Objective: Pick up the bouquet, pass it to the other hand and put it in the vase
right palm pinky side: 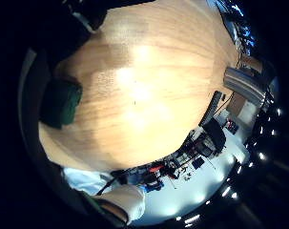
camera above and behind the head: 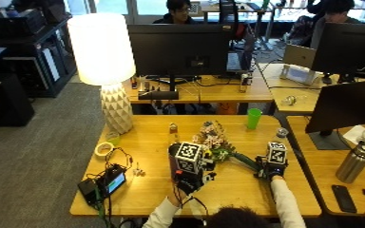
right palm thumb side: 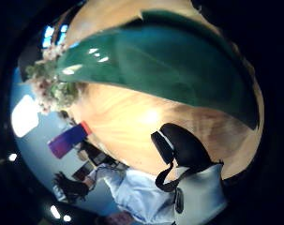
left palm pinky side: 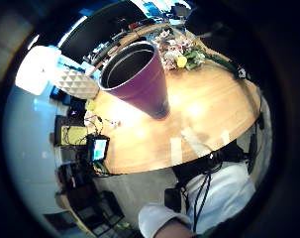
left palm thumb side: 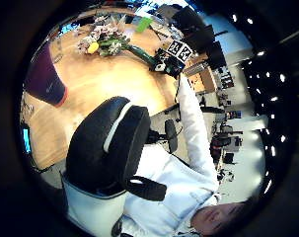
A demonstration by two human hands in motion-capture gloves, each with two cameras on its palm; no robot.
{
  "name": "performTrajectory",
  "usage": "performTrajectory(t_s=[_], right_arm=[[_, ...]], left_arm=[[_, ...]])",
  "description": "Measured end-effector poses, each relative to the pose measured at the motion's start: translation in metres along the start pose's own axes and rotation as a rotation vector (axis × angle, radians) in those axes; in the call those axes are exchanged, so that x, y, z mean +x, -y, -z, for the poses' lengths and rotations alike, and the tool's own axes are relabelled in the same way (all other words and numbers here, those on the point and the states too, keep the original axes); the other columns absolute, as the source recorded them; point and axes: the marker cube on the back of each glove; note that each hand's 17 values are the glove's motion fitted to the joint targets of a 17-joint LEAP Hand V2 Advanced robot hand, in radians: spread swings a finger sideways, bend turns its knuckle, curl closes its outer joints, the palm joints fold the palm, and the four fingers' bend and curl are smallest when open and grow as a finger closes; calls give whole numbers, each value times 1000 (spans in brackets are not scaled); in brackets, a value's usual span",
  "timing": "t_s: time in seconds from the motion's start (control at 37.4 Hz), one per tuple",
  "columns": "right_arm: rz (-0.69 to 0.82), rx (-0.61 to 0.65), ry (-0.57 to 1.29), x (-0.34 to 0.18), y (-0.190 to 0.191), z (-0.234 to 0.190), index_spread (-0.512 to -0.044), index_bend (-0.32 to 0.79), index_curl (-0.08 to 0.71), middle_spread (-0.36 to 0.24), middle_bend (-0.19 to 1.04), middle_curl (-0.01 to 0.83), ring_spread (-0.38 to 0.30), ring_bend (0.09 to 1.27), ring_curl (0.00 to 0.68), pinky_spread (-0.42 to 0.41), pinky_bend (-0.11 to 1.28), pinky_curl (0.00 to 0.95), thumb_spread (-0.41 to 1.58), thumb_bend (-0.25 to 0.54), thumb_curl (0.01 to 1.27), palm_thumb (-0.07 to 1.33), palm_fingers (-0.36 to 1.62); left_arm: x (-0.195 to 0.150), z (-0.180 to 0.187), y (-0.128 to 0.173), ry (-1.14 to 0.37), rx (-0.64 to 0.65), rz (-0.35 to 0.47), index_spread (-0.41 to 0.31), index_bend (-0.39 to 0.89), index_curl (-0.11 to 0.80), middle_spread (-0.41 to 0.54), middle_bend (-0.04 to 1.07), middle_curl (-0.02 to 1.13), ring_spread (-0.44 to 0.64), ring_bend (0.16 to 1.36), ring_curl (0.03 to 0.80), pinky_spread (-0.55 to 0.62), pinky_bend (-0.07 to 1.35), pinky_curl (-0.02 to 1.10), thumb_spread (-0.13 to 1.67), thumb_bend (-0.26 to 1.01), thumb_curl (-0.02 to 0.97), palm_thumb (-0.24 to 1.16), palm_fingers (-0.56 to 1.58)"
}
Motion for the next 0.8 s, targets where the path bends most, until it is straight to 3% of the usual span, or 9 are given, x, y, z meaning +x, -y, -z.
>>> performTrajectory(t_s=[0.13,0.27,0.35,0.37,0.45,0.48,0.53,0.7,0.8], right_arm=[[0,89,4,-7,1,-4,-297,239,238,-68,370,386,-73,477,294,161,500,288,972,4,310,618,605],[30,152,-11,-17,-1,3,-262,438,320,-108,378,408,-135,396,279,23,415,267,1004,107,347,841,929],[15,144,-31,-17,-2,6,-243,418,349,-126,450,444,-168,370,296,-44,412,285,1029,134,355,911,1052],[8,130,-33,-17,-2,7,-239,333,334,-129,472,452,-182,473,333,-101,440,297,1038,143,357,931,1218],[-9,147,-37,-16,-2,8,-227,233,348,-139,510,477,-203,608,388,-183,487,329,1053,137,353,949,1374],[-8,200,-36,-16,-1,10,-225,245,364,-141,509,480,-204,567,374,-193,492,335,1054,138,355,959,1307],[-5,364,-32,-17,3,16,-222,183,362,-150,536,499,-205,728,435,-215,559,367,1067,122,346,950,1454],[29,687,149,-24,3,33,-218,364,431,-159,693,565,-201,857,505,-232,618,421,1018,-21,304,789,1582],[349,779,545,-62,-13,52,-212,467,482,-162,753,593,-197,909,534,-230,664,450,1010,-20,306,794,1540]], left_arm=[[-2,7,-5,-23,-22,24,-32,159,301,205,170,233,275,633,281,350,505,331,1121,-18,231,122,210],[-6,5,-2,-18,-26,24,-33,167,309,203,168,240,275,623,280,351,495,330,1124,-18,233,127,220],[-7,6,-4,-14,-45,37,-34,163,312,202,165,242,275,620,279,350,495,332,1124,-17,236,133,223],[-7,6,-4,-17,-51,37,-34,161,313,201,168,245,275,618,279,350,493,332,1124,-17,236,133,224],[-8,7,-4,-26,-65,38,-39,166,317,199,166,246,276,612,278,347,491,333,1124,-18,238,134,230],[-8,7,-3,-32,-70,38,-37,160,317,198,166,247,276,612,279,348,491,333,1124,-18,238,135,229],[-9,7,0,-48,-79,37,-41,166,320,193,164,248,274,611,279,341,485,332,1125,-19,239,135,238],[-11,10,10,-95,-30,29,-45,171,328,188,154,247,266,606,278,328,487,334,1125,-19,240,135,260],[-12,11,21,-127,16,27,-52,184,337,186,148,244,255,597,277,306,491,337,1120,-26,238,111,283]])
